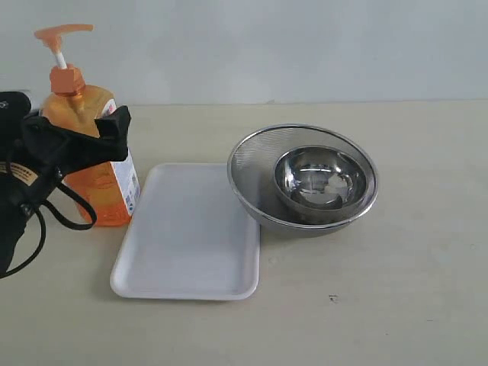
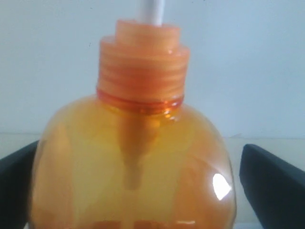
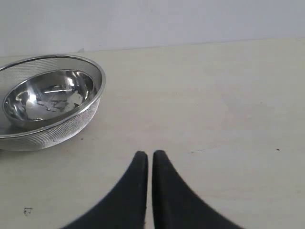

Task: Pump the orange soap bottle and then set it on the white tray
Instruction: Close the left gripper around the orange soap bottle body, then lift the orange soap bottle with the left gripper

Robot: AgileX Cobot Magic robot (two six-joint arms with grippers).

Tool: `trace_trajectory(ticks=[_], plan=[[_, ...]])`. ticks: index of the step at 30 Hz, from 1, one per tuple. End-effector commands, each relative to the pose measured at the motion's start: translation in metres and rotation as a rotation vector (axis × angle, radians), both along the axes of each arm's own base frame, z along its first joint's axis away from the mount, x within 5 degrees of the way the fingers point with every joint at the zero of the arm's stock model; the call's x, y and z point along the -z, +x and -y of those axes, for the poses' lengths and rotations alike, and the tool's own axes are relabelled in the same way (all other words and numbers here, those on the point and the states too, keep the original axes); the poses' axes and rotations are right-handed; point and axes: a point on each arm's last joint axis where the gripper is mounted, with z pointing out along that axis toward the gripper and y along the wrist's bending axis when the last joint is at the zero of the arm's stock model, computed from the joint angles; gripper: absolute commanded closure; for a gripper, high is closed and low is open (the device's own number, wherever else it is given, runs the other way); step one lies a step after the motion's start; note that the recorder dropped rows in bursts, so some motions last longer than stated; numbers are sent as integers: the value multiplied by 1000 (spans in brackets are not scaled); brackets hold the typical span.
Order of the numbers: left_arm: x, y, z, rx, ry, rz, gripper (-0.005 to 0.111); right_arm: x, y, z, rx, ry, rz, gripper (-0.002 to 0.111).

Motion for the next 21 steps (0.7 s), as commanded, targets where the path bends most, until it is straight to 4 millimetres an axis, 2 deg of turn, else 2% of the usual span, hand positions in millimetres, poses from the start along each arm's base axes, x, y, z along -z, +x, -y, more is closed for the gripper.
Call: trace_trajectory(ticks=[1,14,21], plan=[[0,1,0,-10,5,-9,-3,-1,0,0,7,2,16,108],[5,1,0,-10,9,-53,-3,-1,0,0,7,2,16,108],[16,2,-3,-55,4,-76,-3,-1,0,0,7,2,16,108]])
